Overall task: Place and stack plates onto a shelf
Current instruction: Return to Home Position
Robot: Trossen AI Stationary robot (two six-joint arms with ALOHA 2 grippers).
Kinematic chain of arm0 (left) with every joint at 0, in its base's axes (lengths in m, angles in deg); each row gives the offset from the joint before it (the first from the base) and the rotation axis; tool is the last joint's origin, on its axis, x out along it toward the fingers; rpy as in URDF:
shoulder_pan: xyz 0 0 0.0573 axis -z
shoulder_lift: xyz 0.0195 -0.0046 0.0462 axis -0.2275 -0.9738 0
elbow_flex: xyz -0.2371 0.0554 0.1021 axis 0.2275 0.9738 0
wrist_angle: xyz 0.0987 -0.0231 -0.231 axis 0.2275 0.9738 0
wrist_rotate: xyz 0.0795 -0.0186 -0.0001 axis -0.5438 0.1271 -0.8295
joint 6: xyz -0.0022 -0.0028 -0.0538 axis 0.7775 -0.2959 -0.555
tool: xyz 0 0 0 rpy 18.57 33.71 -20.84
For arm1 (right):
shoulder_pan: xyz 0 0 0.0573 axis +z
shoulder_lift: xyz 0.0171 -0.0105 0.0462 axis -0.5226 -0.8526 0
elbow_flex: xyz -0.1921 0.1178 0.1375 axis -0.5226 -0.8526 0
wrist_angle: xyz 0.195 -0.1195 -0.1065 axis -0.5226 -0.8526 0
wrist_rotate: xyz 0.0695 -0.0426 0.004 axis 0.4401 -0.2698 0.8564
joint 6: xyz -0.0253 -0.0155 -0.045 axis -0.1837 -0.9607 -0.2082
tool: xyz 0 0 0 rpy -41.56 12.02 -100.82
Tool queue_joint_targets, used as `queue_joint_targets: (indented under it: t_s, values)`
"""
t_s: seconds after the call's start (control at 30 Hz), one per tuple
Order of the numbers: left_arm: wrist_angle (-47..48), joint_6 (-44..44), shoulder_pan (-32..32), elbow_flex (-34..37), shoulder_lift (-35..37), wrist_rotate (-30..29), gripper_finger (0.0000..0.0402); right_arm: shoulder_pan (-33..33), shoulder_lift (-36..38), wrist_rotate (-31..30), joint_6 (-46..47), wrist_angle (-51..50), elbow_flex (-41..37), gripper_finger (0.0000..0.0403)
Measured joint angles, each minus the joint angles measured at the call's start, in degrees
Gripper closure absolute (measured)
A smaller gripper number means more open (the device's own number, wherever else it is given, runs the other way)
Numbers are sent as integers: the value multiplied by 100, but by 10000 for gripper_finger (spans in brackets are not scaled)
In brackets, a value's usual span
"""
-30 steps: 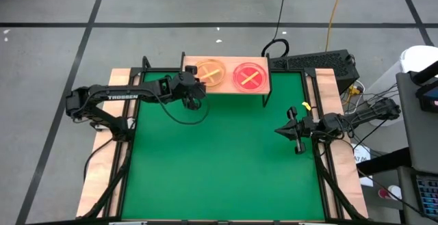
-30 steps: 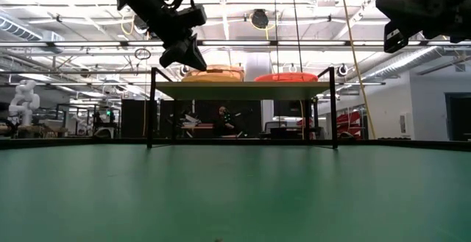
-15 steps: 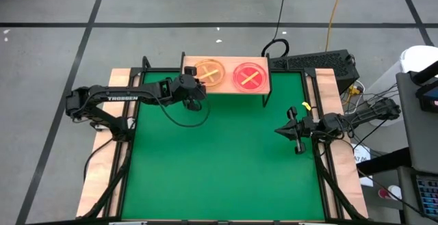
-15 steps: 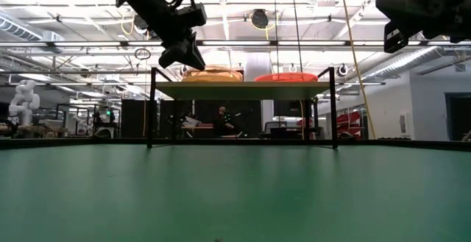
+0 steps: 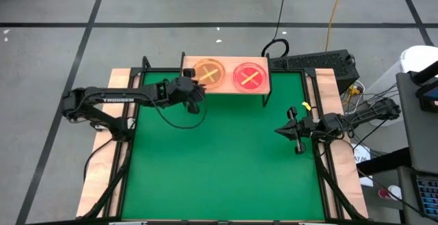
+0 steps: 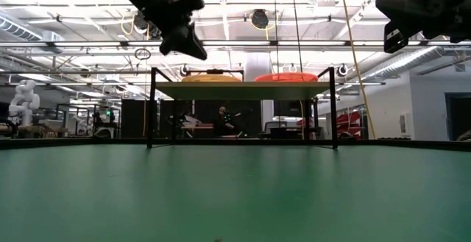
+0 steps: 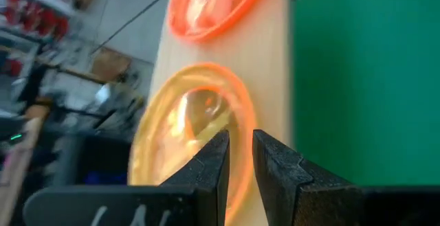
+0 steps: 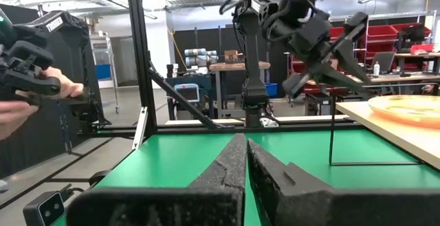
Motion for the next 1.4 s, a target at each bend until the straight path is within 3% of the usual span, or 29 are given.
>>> queue_joint_targets:
  t_s: [0.17, 0.43, 0.63, 0.83, 1.07, 1.3, 1.4]
  values:
    - [92, -504, 259, 2, 492, 648, 329, 0, 0, 0, 0, -1, 0, 403]
    - [769, -1284, 961, -7, 1467, 727, 329, 0, -2, 0, 2, -1, 0, 403]
    - [1125, -1849, 1211, 0, 1813, 473, 334, 0, 2, 0, 2, 3, 0, 403]
    - [1623, -2638, 1226, 2, 1855, 457, 394, 0, 0, 2, 0, 1, 0, 403]
    - [1418, -2881, 1374, 4, 1938, 306, 398, 0, 0, 2, 1, 1, 0, 403]
    - [1161, -3292, 1886, 165, 2711, -889, 400, 0, -2, 2, 2, 1, 0, 403]
    - [1071, -3570, 2210, 574, 3267, -603, 398, 0, 0, 1, 1, 1, 0, 403]
